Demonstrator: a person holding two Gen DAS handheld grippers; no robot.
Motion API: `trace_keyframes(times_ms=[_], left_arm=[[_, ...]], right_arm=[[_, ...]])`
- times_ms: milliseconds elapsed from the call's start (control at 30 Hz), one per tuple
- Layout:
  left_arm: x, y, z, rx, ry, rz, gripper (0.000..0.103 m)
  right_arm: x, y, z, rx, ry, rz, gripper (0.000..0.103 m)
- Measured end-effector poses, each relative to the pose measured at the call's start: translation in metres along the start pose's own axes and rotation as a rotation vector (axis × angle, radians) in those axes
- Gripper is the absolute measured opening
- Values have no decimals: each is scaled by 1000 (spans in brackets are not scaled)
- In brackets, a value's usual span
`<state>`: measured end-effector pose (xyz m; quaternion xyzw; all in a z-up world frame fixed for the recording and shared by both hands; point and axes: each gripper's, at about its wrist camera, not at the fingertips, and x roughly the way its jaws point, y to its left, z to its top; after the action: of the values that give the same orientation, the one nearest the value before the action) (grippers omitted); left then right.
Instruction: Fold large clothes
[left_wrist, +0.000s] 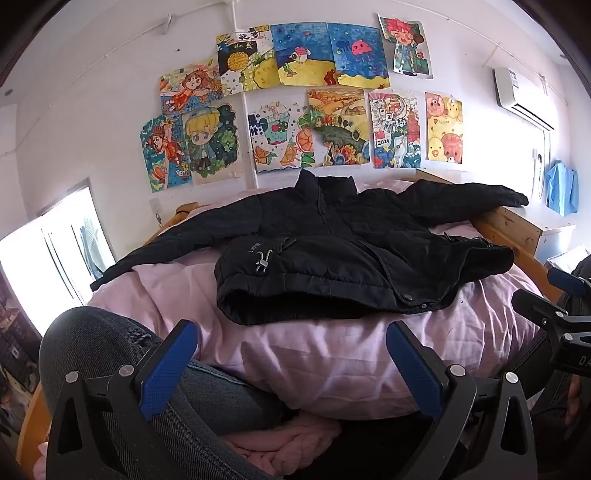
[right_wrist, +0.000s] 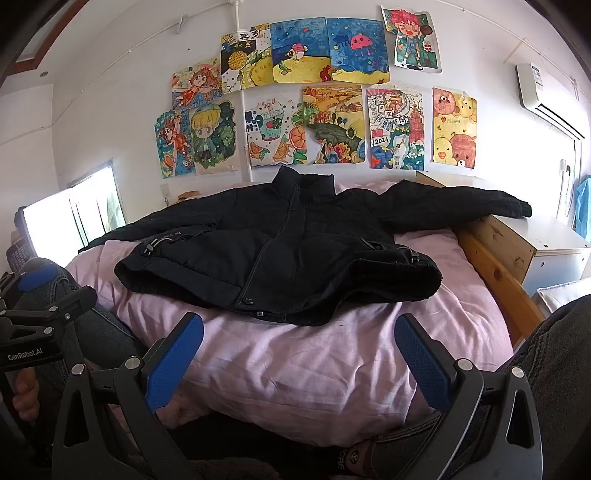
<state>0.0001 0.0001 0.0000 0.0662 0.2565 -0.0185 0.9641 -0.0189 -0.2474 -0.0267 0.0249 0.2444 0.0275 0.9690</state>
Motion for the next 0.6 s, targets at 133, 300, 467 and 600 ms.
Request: trace_keyframes(times_ms=[133,300,467,600], left_arm=[[0,0,0,1,-2,0,103],[0,0,0,-2,-3,-1,103],[0,0,0,-2,-4,0,103],[0,0,0,-2,-4,-3,103]], right_arm=[[0,0,0,0,-2,1,102],[0,0,0,0,-1,0,102],[-1,-2,0,2,-1,0,102],[0,-2,-1,0,-1,0,102]])
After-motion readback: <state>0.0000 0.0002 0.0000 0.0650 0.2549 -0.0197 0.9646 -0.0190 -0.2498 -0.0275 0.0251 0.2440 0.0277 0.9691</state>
